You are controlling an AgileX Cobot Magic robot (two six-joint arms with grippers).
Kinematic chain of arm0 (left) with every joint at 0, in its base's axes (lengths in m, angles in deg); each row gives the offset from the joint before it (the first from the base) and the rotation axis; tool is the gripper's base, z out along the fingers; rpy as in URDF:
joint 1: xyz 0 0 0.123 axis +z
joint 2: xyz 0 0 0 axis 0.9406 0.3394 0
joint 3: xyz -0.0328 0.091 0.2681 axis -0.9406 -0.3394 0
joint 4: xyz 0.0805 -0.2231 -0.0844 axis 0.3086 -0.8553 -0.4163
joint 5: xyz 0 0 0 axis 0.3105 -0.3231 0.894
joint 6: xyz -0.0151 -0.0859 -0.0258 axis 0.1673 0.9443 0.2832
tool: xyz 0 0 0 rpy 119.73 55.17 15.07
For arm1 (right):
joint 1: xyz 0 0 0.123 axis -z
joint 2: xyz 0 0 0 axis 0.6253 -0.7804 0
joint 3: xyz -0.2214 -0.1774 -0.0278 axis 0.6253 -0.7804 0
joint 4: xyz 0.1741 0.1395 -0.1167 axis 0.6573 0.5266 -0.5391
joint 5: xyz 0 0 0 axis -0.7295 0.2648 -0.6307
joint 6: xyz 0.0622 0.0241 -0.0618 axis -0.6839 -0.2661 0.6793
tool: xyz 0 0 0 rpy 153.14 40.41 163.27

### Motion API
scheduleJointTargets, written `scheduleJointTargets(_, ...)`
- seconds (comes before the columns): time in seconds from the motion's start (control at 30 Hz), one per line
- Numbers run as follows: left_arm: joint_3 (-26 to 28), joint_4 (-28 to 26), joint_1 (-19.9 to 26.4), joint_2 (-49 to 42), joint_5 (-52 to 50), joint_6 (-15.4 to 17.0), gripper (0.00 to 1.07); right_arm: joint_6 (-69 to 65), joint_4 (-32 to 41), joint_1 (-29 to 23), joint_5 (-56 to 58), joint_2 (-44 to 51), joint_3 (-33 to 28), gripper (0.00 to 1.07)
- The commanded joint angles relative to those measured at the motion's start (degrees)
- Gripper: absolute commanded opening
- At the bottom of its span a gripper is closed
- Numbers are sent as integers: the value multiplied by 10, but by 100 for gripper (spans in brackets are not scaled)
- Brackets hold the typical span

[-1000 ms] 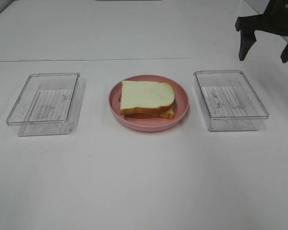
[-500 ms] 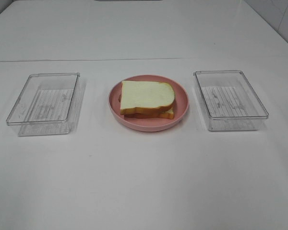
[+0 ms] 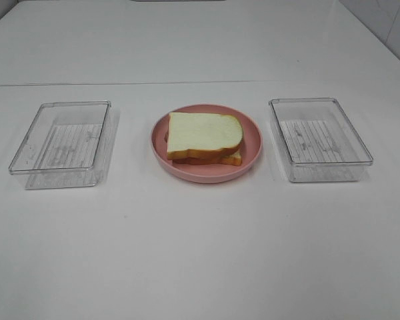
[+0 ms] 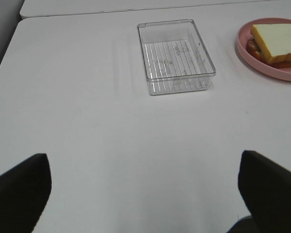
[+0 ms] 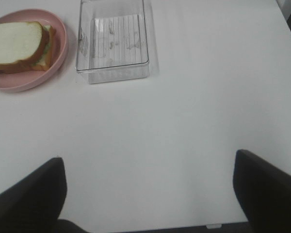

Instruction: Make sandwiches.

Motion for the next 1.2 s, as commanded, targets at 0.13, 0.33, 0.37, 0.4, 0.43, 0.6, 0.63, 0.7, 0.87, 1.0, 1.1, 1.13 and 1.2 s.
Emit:
scheduleJointTargets(0.13, 0, 0, -3, -8, -4, -1, 100, 32, -7, 0, -7, 102, -38, 87)
scheduleJointTargets(0.33, 0, -2, -3, -8, -4, -1, 100, 37, -8, 0, -22, 208, -82, 87)
scheduleJointTargets(0.37, 0, -2, -3, -8, -4, -1, 100, 37, -8, 0, -24, 222, -88, 87)
scheduleJointTargets(0.4, 0, -2, -3, -8, -4, -1, 100, 37, -8, 0, -24, 222, -88, 87)
scheduleJointTargets(0.43, 0, -3, -3, -8, -4, -1, 100, 37, -6, 0, -18, 234, -103, 87)
scheduleJointTargets(0.6, 0, -5, -3, -8, -4, 1, 100, 37, -3, 0, -13, 227, -125, 87)
scheduleJointTargets(0.63, 0, -5, -3, -8, -4, 1, 100, 36, -3, 0, -37, 227, -135, 87)
scheduleJointTargets(0.7, 0, -6, -3, -8, -4, 1, 100, 39, -3, 0, -45, 227, -142, 87)
scheduleJointTargets(0.87, 0, -6, -3, -8, -4, 1, 100, 42, -2, 0, -44, 227, -143, 87)
scheduleJointTargets(1.0, 0, -6, -3, -8, -4, 1, 100, 42, -2, 0, -45, 227, -143, 87)
scheduleJointTargets(1.1, 0, -6, -3, -8, -4, 1, 100, 42, -2, 0, -45, 227, -143, 87)
scheduleJointTargets(1.13, 0, -6, -3, -8, -4, 1, 100, 42, -2, 0, -45, 227, -143, 87)
scheduleJointTargets(1.2, 0, -6, -3, -8, -4, 1, 100, 42, -2, 0, -45, 227, -143, 87)
